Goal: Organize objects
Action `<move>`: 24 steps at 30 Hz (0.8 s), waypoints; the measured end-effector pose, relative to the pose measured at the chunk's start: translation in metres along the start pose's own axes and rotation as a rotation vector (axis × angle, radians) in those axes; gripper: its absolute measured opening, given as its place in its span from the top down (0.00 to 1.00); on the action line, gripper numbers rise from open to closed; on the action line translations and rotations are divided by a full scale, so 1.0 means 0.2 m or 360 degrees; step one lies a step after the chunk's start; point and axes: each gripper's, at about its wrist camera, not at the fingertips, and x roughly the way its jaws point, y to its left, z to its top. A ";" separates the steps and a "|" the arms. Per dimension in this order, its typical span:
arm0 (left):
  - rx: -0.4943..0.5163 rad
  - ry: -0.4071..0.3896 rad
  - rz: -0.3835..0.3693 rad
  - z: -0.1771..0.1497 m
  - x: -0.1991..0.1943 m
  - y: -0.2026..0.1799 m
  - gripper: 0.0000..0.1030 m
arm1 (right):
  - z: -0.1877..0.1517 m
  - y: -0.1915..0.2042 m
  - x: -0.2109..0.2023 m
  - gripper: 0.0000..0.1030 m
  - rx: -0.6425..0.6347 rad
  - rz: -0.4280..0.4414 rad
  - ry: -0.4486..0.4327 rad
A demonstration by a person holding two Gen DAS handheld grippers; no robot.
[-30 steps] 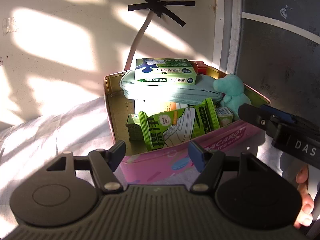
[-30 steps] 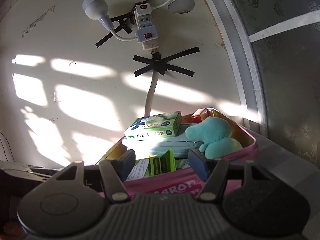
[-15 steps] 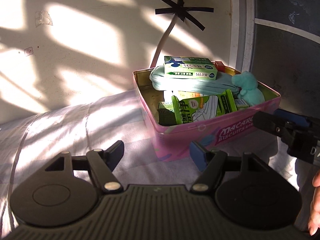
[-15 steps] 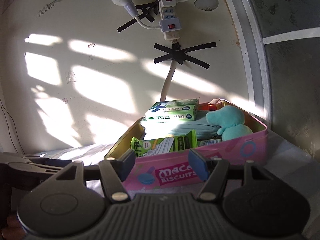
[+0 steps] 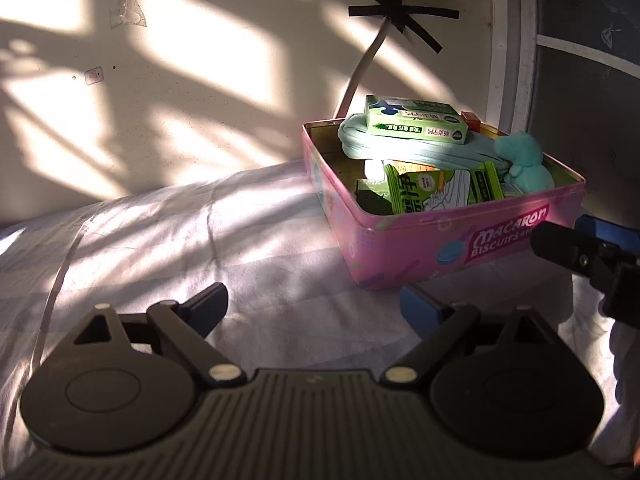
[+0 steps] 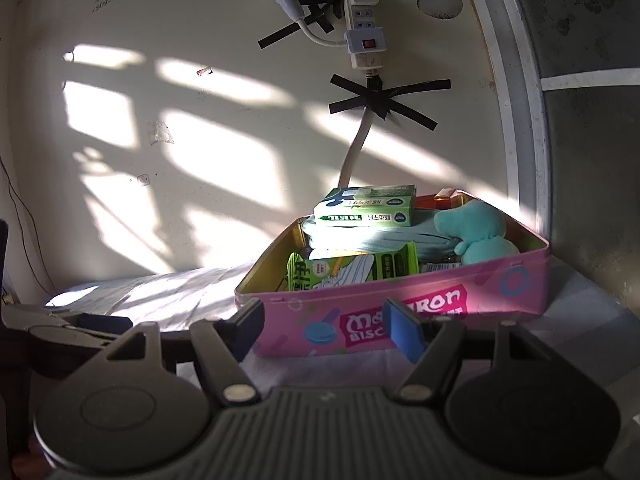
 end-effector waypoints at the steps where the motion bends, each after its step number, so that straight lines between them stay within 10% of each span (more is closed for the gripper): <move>1: -0.0005 -0.0002 0.0006 0.00 0.00 0.01 0.07 | 0.00 0.00 0.00 0.34 -0.0001 0.0001 0.0001; 24: -0.0020 -0.0019 0.0096 0.00 -0.01 0.03 0.00 | 0.00 0.01 0.01 0.25 -0.0008 0.0004 0.0017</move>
